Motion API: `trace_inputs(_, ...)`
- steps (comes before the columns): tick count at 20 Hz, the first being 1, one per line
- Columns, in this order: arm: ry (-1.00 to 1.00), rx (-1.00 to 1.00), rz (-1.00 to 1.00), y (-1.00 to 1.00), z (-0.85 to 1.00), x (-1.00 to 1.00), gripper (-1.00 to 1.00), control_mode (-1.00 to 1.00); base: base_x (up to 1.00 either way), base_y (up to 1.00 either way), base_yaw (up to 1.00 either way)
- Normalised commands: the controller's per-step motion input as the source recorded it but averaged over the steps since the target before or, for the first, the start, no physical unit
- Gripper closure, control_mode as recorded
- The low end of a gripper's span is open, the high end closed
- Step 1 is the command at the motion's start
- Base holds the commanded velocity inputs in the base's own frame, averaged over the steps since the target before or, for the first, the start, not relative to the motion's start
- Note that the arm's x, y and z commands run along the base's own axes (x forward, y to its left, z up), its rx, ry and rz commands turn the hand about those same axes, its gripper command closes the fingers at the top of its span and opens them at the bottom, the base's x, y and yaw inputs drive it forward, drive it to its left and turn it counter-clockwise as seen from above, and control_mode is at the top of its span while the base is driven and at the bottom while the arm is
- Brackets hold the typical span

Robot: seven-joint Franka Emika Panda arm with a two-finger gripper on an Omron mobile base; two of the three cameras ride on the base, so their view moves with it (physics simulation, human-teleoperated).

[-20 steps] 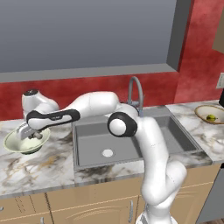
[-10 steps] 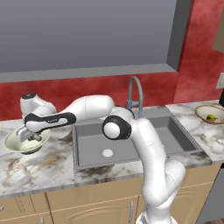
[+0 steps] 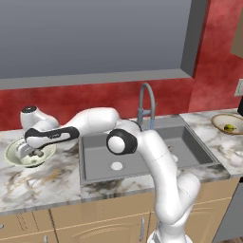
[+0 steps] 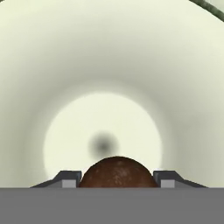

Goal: Pick the mushrooms from the sink and place them in one bowl. Place the pear in the other bowl. Then turn off the sink faucet.

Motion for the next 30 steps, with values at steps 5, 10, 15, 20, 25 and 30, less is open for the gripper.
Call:
trace_inputs(5, 0.00, 0.00, 0.00, 0.21, -0.11, 0.07, -1.00, -1.00, 0.00, 0.00, 0.00)
trace_inputs(10, -0.01, 0.00, 0.00, 0.06, 0.00, 0.00, -1.00, -1.00, 0.00, 0.00, 0.00)
trace_inputs(15, -0.02, 0.00, 0.00, 0.00, 0.04, 0.00, -1.00, -1.00, 0.00, 0.00, 0.00)
trace_inputs(20, 0.00, 0.00, 0.00, 0.00, 0.20, 0.00, -1.00, -1.00, 0.00, 0.00, 0.00)
trace_inputs(25, 0.00, 0.02, 0.00, -0.10, 0.47, 0.00, -1.00, -1.00, 0.00, 0.00, 0.00)
trace_inputs(30, -0.05, 0.08, 0.00, -0.48, 0.31, -0.23, -1.00, -1.00, 0.00, 0.00, 0.00)
